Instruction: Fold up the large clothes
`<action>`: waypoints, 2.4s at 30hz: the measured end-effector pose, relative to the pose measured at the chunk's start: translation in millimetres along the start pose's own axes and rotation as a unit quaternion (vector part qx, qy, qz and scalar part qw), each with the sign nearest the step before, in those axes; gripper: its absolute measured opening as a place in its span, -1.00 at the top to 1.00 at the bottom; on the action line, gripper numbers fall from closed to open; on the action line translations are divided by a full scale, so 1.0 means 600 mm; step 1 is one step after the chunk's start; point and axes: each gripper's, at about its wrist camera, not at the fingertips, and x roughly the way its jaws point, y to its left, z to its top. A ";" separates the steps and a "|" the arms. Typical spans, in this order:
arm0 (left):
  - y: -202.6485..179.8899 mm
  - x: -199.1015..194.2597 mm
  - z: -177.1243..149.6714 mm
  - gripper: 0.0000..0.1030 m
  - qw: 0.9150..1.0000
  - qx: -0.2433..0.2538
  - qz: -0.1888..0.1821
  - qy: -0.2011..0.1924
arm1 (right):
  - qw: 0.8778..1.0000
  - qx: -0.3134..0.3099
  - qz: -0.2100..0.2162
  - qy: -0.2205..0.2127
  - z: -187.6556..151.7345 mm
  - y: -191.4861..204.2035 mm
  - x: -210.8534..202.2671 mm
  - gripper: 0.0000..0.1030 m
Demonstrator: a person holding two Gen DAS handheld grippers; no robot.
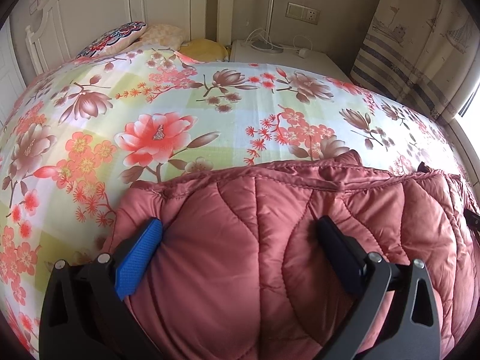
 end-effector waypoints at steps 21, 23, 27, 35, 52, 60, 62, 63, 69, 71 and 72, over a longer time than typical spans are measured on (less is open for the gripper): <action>0.002 0.000 -0.001 -0.96 1.000 -0.003 0.006 -0.003 | 0.994 -0.005 0.102 -0.026 0.003 0.045 -0.058 -0.91; 0.002 0.000 0.000 -0.96 1.000 -0.004 0.005 -0.004 | 0.993 -0.042 0.098 -0.048 -0.034 0.046 -0.097 -0.91; 0.003 -0.001 -0.001 -0.96 1.000 -0.004 0.003 -0.005 | 0.992 -0.075 0.098 -0.032 -0.105 0.036 -0.054 -0.91; 0.025 -0.094 -0.024 -0.93 0.998 -0.021 -0.030 -0.052 | 0.993 -0.057 0.083 -0.068 -0.108 0.019 -0.138 -0.91; 0.066 -0.161 -0.160 -0.96 0.998 -0.009 0.022 -0.052 | 0.988 -0.115 0.086 -0.063 -0.210 0.000 -0.175 -0.91; 0.092 -0.147 -0.179 -0.96 0.998 -0.050 -0.003 -0.028 | 0.986 -0.135 0.090 -0.034 -0.243 0.013 -0.135 -0.91; 0.082 -0.173 -0.173 -0.95 0.997 -0.049 0.028 -0.046 | 0.986 -0.140 0.085 -0.033 -0.237 0.017 -0.144 -0.91; 0.076 -0.190 -0.169 -0.93 0.996 -0.045 0.037 -0.064 | 0.986 -0.138 0.083 -0.035 -0.233 0.017 -0.152 -0.91; 0.001 -0.283 -0.110 -0.96 0.985 0.012 -0.008 -0.172 | 0.980 -0.113 0.135 -0.098 -0.178 0.041 -0.205 -0.91; -0.054 -0.262 -0.082 -0.96 0.985 0.051 -0.003 -0.162 | 0.980 -0.120 0.132 -0.091 -0.147 0.079 -0.194 -0.91; -0.076 -0.248 -0.073 -0.96 0.985 0.067 0.003 -0.156 | 0.980 -0.129 0.125 -0.087 -0.136 0.099 -0.187 -0.91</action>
